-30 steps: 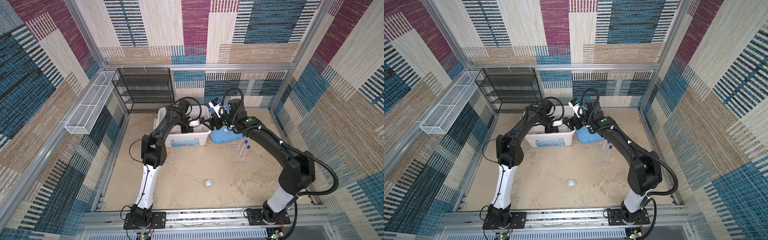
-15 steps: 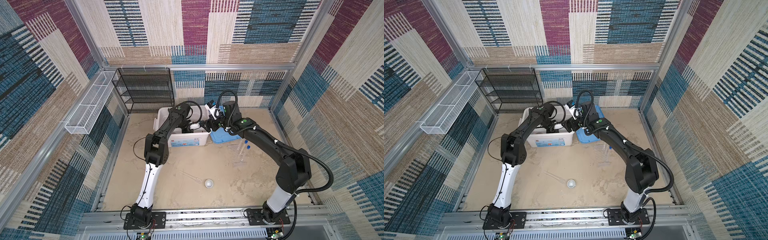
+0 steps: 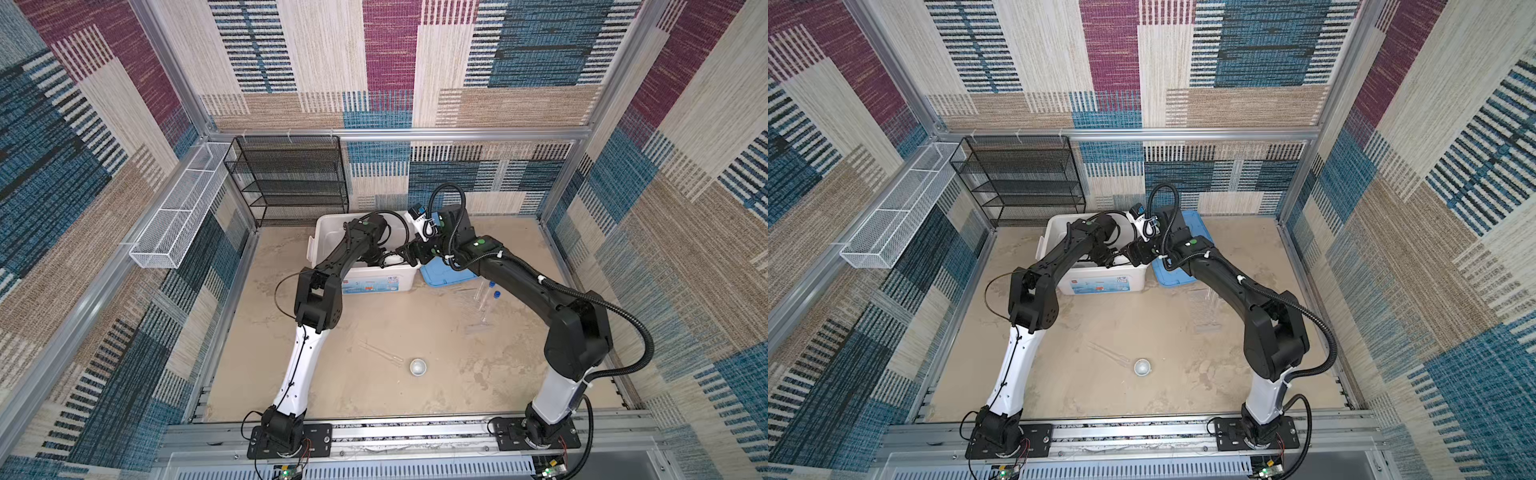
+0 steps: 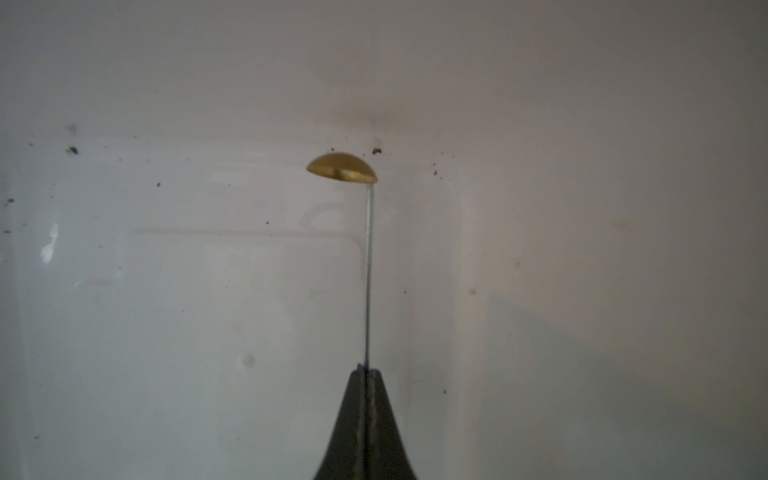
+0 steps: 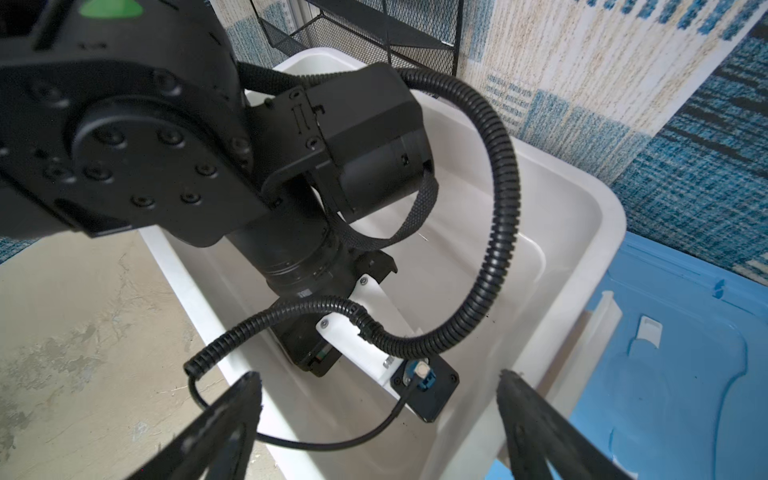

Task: Organize the chemistry lab equipment
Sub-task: 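Lower the rod into the bin and open the left gripper, then withdraw the left gripper from the bin and move it over the white cup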

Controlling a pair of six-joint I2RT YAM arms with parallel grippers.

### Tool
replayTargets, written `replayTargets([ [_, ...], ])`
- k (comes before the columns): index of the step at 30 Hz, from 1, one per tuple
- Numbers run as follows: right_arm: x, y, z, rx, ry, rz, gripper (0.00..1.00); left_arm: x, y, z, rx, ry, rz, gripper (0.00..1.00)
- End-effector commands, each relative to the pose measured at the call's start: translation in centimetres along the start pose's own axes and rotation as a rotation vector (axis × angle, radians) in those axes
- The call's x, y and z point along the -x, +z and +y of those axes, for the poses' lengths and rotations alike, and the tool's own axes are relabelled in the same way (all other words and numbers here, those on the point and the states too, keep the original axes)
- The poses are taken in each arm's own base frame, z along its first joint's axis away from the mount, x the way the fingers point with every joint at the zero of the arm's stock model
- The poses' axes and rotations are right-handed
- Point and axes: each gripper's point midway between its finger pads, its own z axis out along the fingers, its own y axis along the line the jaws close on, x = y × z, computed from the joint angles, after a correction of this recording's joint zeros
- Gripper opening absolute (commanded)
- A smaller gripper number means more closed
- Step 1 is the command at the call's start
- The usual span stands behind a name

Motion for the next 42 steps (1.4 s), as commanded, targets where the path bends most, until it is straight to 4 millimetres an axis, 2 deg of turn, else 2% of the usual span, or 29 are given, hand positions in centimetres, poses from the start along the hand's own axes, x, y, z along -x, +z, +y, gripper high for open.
replayTargets([
  [1,0.2,0.0,-0.3,-0.024,-0.008,-0.007,0.90,-0.5,0.2,-0.3,-0.011,-0.010,0.021,0.06],
  [3,0.1,-0.1,-0.5,-0.031,-0.006,-0.006,0.90,-0.7,0.3,-0.3,-0.011,-0.012,0.029,0.10],
  [8,-0.2,-0.1,-0.6,-0.039,-0.007,0.001,0.90,-1.2,0.9,-0.5,-0.022,-0.017,0.046,0.10],
  [16,0.3,-0.4,-0.6,-0.041,-0.005,-0.010,0.90,-0.5,-0.4,0.0,0.008,-0.017,0.030,0.11],
  [18,0.6,-0.6,-0.4,-0.038,-0.005,-0.017,0.91,-0.1,-1.0,0.1,0.021,-0.015,0.023,0.15],
  [21,1.2,-1.1,-0.1,-0.028,-0.002,-0.035,0.91,0.5,-2.1,0.4,0.043,-0.009,0.002,0.25],
  [27,3.3,-3.4,0.6,-0.017,-0.004,-0.095,0.92,2.0,-5.8,0.8,0.109,-0.029,-0.042,0.49],
  [30,4.4,-5.1,1.1,-0.017,-0.004,-0.135,0.93,2.8,-7.9,1.1,0.155,-0.035,-0.059,0.68],
  [32,5.1,-6.4,1.4,-0.022,-0.003,-0.161,0.95,3.5,-9.7,1.2,0.187,-0.038,-0.081,0.77],
  [36,5.9,-8.7,1.9,-0.027,0.015,-0.206,0.99,4.7,-13.2,1.7,0.276,-0.076,-0.121,0.85],
  [37,6.0,-9.2,2.0,-0.031,0.030,-0.209,0.99,5.0,-14.2,1.9,0.300,-0.097,-0.133,0.95],
  [38,6.1,-9.8,2.1,-0.032,0.040,-0.215,0.99,5.3,-15.2,2.1,0.330,-0.126,-0.148,0.99],
  [42,5.6,-11.7,3.6,0.022,0.073,-0.236,0.99,6.3,-18.4,1.5,0.373,-0.193,-0.212,0.99],
])
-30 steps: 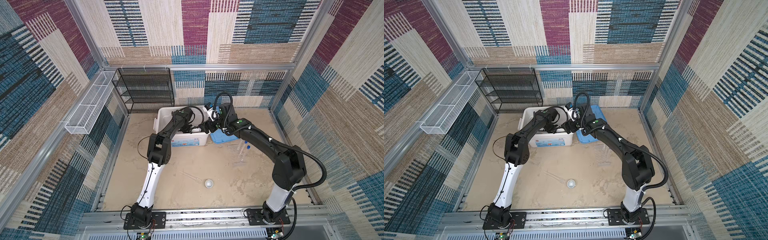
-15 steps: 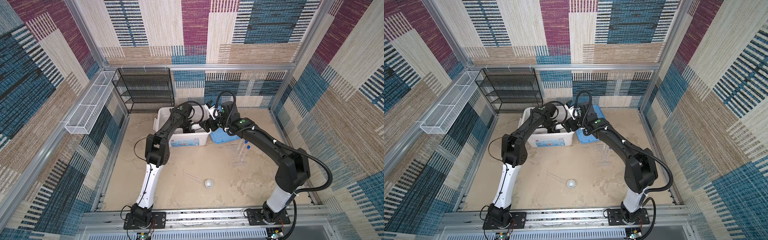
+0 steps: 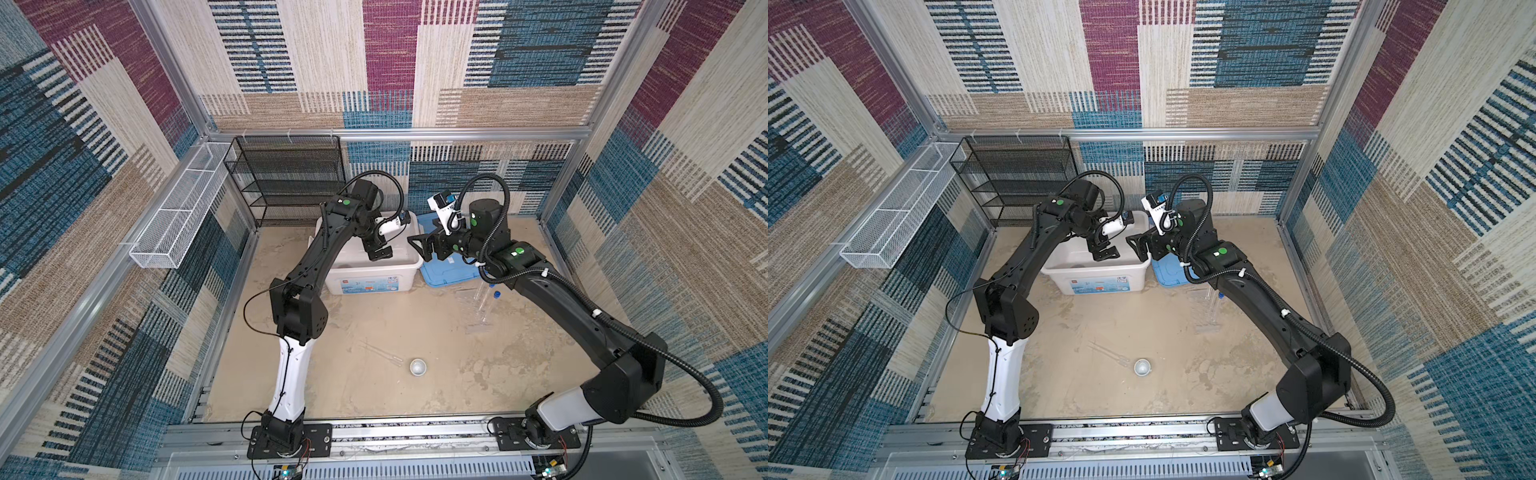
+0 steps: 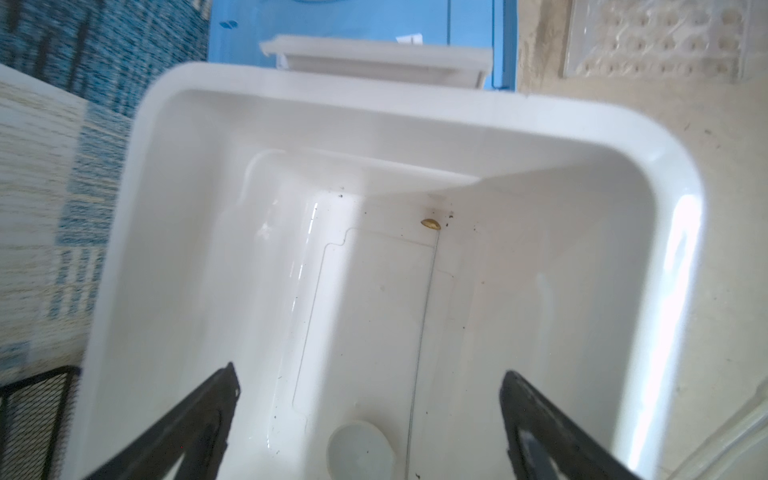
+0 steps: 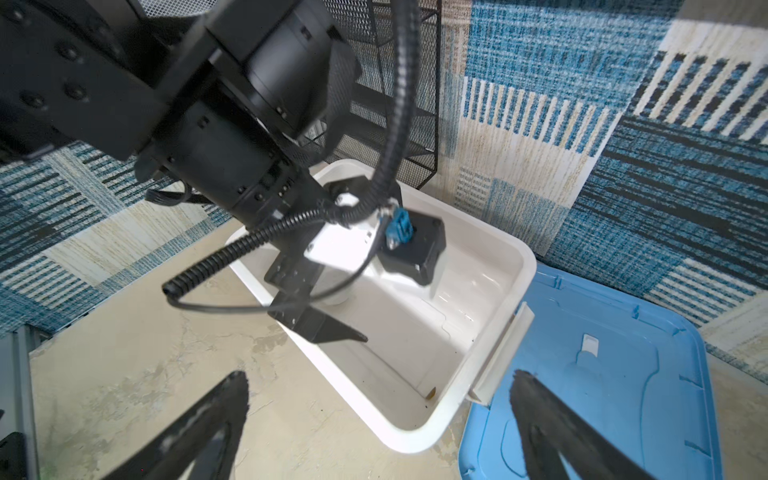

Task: Organize the chemistry lab equipment
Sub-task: 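Withdraw the left gripper from the bin and move it over the white cup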

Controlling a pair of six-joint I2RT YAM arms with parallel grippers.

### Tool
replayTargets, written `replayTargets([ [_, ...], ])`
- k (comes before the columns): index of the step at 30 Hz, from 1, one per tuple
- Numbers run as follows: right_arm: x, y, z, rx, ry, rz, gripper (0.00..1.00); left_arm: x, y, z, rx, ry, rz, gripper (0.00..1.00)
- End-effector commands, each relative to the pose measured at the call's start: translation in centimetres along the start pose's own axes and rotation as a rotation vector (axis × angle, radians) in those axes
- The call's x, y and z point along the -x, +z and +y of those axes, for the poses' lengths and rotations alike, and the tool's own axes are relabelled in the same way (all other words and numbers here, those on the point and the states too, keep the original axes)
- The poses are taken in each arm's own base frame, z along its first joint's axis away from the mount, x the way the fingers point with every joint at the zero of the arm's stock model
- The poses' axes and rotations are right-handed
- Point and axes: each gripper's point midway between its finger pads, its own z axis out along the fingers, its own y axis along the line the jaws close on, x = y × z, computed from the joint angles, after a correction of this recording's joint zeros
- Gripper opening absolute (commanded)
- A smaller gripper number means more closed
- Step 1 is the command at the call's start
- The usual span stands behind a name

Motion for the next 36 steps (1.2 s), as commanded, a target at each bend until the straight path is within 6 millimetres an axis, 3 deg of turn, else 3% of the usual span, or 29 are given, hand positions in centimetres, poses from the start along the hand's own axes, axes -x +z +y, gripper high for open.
replayTargets([
  [1,0.3,-1.4,1.4,0.052,0.049,-0.032,0.99,1.4,-2.4,0.3,0.041,-0.104,-0.048,0.99],
  [6,-1.6,-3.6,1.9,0.048,0.085,-0.030,0.99,2.8,-5.1,-0.1,0.073,-0.211,-0.113,0.99],
  [11,-4.0,-5.6,1.8,0.010,0.108,-0.024,0.99,4.1,-7.8,0.0,0.104,-0.441,-0.189,0.99],
  [15,-7.3,-6.5,1.3,-0.040,0.113,0.017,0.99,7.2,-10.9,-2.9,-0.044,-0.573,-0.360,0.99],
  [20,-11.2,-6.6,1.4,-0.041,0.130,0.109,0.99,8.8,-12.5,-6.3,-0.101,-0.638,-0.476,0.99],
  [25,-12.2,-7.7,1.8,-0.038,0.165,0.117,0.99,6.7,-11.5,-11.0,-0.050,-0.747,-0.306,0.99],
  [29,-14.7,-7.8,1.8,-0.049,0.236,0.191,0.99,3.9,-10.0,-15.0,-0.076,-0.861,-0.175,0.97],
  [36,-18.6,-9.0,2.6,-0.046,0.372,0.271,0.99,-1.6,-5.3,-23.5,-0.123,-0.934,0.054,0.93],
])
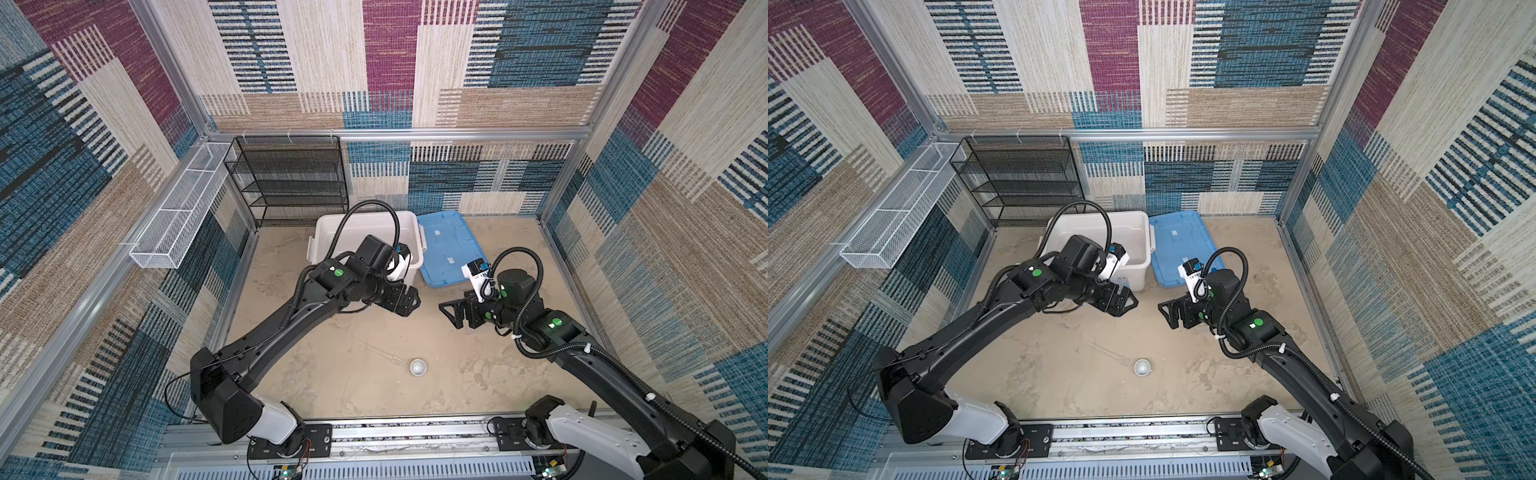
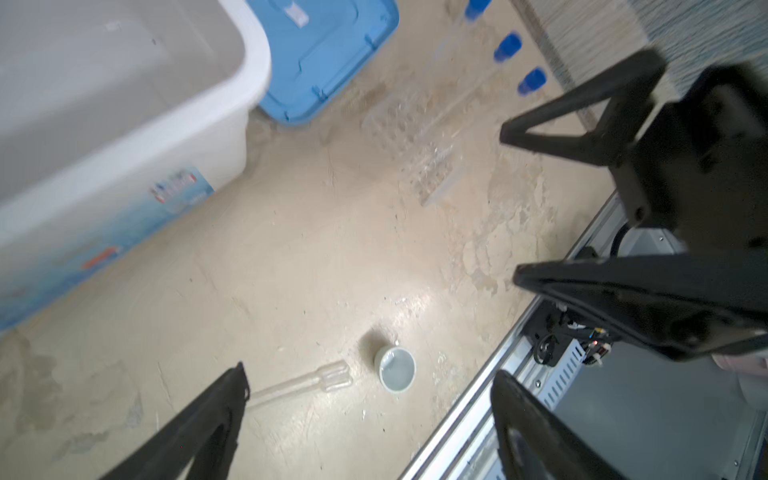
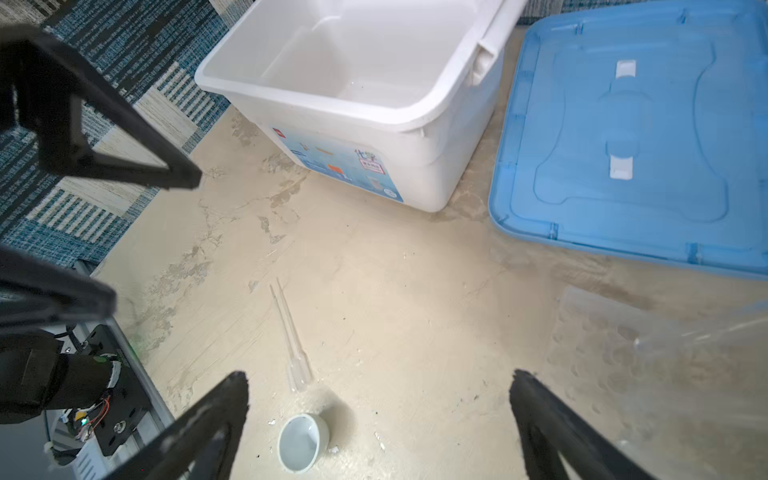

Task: Organize the chemistry lab equipment
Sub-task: 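Withdraw the left gripper from the bin and move it over the white cup, then lower the open left gripper around the small white cup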

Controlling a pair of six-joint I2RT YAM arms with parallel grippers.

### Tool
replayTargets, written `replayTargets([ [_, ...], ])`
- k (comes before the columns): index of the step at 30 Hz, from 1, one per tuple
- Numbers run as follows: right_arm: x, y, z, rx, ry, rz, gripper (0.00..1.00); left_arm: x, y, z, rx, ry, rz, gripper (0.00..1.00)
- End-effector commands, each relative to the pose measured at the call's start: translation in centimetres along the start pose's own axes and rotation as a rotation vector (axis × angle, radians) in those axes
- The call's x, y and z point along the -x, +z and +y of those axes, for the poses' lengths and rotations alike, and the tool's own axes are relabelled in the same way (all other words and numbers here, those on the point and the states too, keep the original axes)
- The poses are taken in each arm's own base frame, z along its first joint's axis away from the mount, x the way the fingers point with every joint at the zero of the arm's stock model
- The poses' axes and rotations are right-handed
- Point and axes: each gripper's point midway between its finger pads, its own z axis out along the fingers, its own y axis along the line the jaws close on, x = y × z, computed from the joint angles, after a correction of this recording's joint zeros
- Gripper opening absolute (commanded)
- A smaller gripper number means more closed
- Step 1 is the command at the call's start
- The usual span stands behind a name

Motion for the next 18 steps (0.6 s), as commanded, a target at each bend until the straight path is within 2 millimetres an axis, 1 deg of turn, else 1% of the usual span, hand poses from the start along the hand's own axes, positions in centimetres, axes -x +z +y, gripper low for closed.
replayTargets([
  [1,-2.0,0.0,0.1,0.015,0.095,0.055,1.00,-3.9,2.0,0.8,0.072,-0.120,0.075,0.93],
  [3,-3.3,0.4,0.1,0.027,0.120,0.092,1.00,-6.2,3.9,0.4,0.072,-0.132,0.112,0.92],
  [5,-4.3,0.8,0.3,0.050,0.133,0.119,0.99,-7.9,5.3,0.1,0.085,-0.134,0.140,0.92],
  [7,-5.2,1.1,0.3,0.066,0.143,0.145,0.99,-9.1,6.2,0.0,0.111,-0.131,0.154,0.91],
  [9,-5.9,1.3,0.2,0.065,0.152,0.163,0.99,-9.7,7.1,-0.5,0.108,-0.131,0.159,0.91],
  [13,-6.8,1.7,-0.3,0.047,0.172,0.195,0.99,-10.2,8.5,-1.3,0.131,-0.105,0.167,0.90],
  [18,-7.8,1.7,-1.6,-0.037,0.228,0.236,0.99,-11.2,10.1,-2.5,0.164,-0.071,0.195,0.84],
])
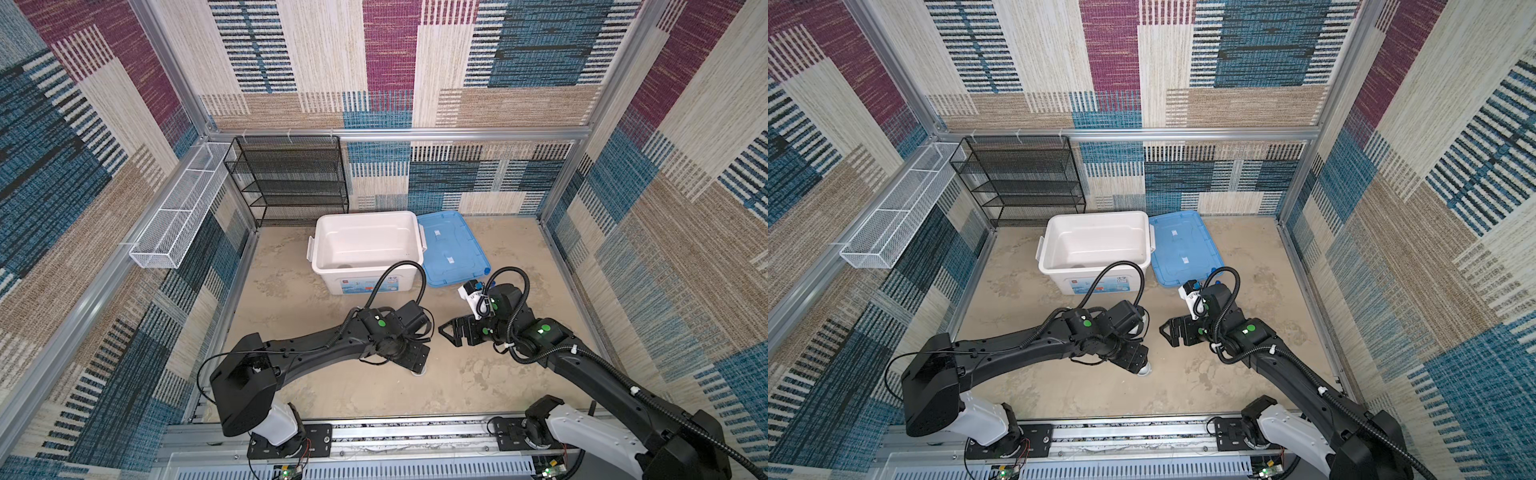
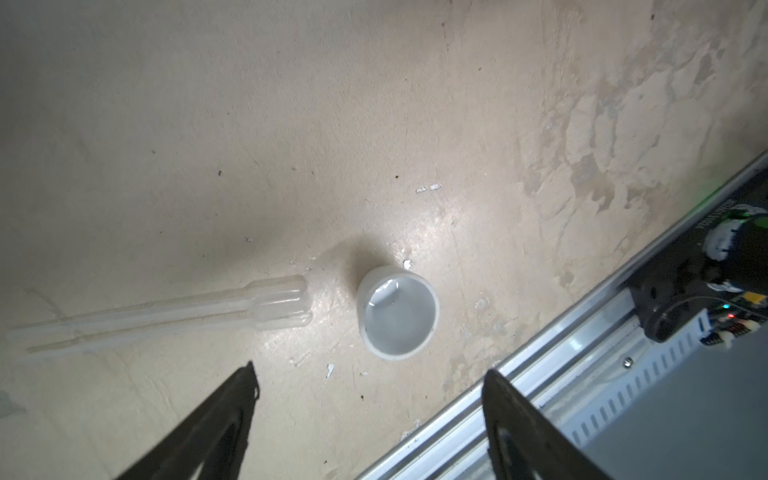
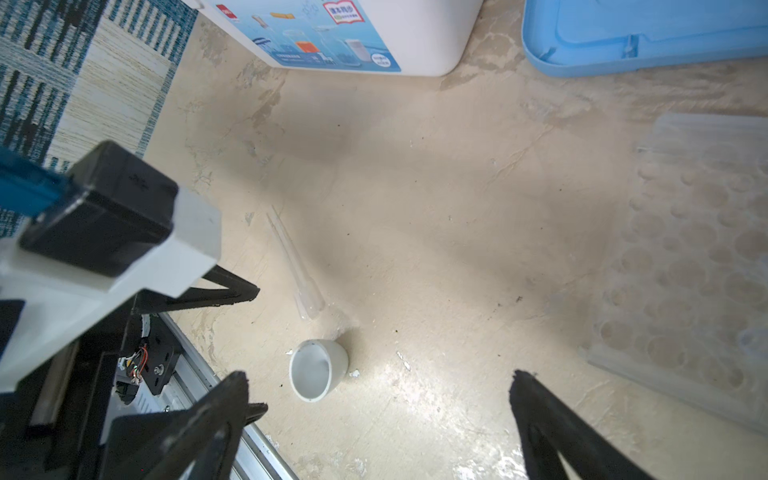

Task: Organize the chemistry lab equipment
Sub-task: 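Lower the open left gripper around the small white cup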

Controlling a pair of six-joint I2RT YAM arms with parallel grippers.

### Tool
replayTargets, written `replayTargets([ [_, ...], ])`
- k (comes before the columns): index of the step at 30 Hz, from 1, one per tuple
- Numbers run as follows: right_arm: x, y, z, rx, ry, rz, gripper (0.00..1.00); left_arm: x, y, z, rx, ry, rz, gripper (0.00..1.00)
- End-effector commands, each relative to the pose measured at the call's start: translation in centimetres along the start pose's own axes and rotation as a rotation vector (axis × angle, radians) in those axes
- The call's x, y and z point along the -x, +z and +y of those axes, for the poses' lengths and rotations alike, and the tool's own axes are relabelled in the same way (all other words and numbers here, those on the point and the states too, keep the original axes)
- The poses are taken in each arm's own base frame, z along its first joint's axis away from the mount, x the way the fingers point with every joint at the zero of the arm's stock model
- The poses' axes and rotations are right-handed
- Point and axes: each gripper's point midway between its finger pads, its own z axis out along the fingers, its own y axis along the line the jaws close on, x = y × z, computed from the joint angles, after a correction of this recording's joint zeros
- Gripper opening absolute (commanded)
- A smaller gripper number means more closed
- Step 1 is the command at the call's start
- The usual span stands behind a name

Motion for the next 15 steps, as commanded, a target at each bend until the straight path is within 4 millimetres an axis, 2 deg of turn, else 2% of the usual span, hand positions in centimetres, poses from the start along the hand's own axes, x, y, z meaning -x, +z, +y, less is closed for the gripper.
replayTargets([
  [1,-0.6,-0.1,-1.1,-0.063,0.066,0.019,0.99,0.7,0.6,-0.7,0.032,-0.013,-0.035,0.83],
  [8,-1.5,0.2,-1.9,-0.098,0.127,0.040,0.99,0.1,2.5,-1.0,0.089,-0.006,0.004,0.78],
  [15,-1.3,0.4,-1.1,-0.037,0.095,0.019,1.00,-0.8,3.4,-1.0,0.127,-0.009,0.030,0.65],
])
